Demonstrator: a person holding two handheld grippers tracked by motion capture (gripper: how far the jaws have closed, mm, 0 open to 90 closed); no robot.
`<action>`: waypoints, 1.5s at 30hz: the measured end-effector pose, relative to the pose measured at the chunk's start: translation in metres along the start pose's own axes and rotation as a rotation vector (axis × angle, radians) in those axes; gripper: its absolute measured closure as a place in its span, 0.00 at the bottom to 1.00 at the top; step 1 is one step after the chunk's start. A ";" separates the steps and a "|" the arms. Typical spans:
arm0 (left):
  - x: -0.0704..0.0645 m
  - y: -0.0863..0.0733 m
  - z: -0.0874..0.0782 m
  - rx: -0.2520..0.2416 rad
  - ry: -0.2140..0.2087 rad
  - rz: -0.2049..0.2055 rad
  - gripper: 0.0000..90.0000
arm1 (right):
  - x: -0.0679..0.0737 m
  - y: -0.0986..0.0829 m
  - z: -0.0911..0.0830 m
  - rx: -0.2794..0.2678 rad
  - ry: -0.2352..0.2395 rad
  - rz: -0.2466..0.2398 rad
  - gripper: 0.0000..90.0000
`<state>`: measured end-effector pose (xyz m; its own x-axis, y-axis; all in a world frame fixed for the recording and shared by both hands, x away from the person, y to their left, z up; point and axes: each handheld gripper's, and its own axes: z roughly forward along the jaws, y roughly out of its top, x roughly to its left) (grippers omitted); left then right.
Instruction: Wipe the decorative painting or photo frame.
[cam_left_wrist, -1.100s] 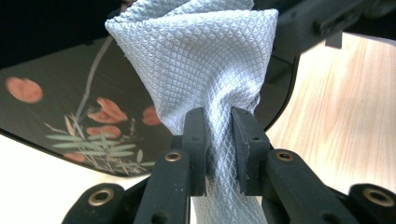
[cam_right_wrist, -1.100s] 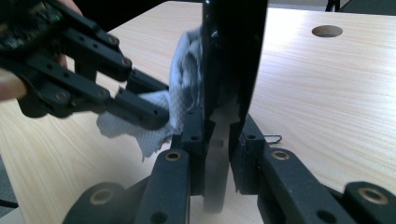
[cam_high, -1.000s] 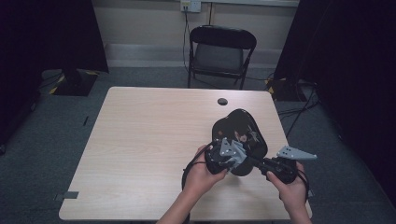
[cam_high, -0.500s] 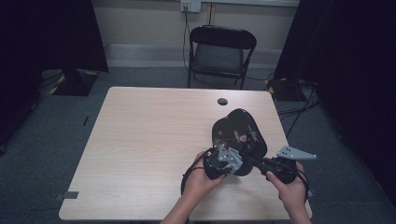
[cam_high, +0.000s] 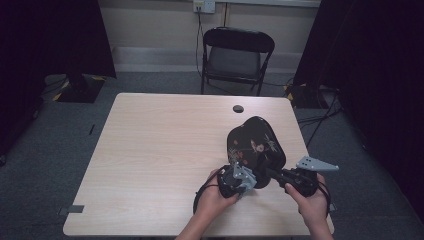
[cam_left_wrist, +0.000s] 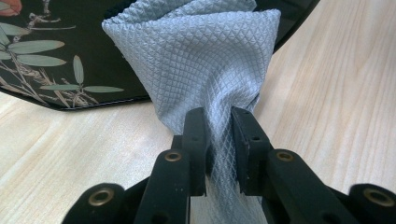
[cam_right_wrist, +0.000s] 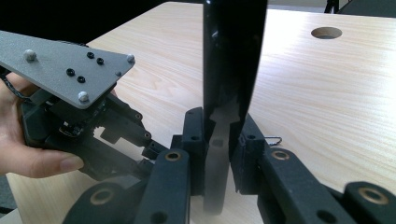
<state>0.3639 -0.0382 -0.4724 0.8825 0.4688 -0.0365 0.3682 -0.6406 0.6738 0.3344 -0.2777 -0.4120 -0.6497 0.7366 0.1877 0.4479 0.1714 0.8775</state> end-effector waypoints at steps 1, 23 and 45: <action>0.000 0.001 -0.001 0.005 0.001 0.000 0.85 | 0.000 0.000 0.000 0.001 0.000 0.001 0.87; -0.013 0.102 -0.100 -0.235 0.079 0.135 0.86 | 0.000 -0.001 -0.001 0.001 0.001 0.002 0.87; -0.005 0.057 -0.051 -0.104 0.053 0.079 0.85 | -0.001 -0.001 -0.001 0.006 0.003 -0.002 0.87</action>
<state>0.3659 -0.0457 -0.3965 0.8900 0.4524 0.0565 0.2635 -0.6117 0.7459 0.3337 -0.2793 -0.4126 -0.6526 0.7342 0.1874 0.4500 0.1765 0.8754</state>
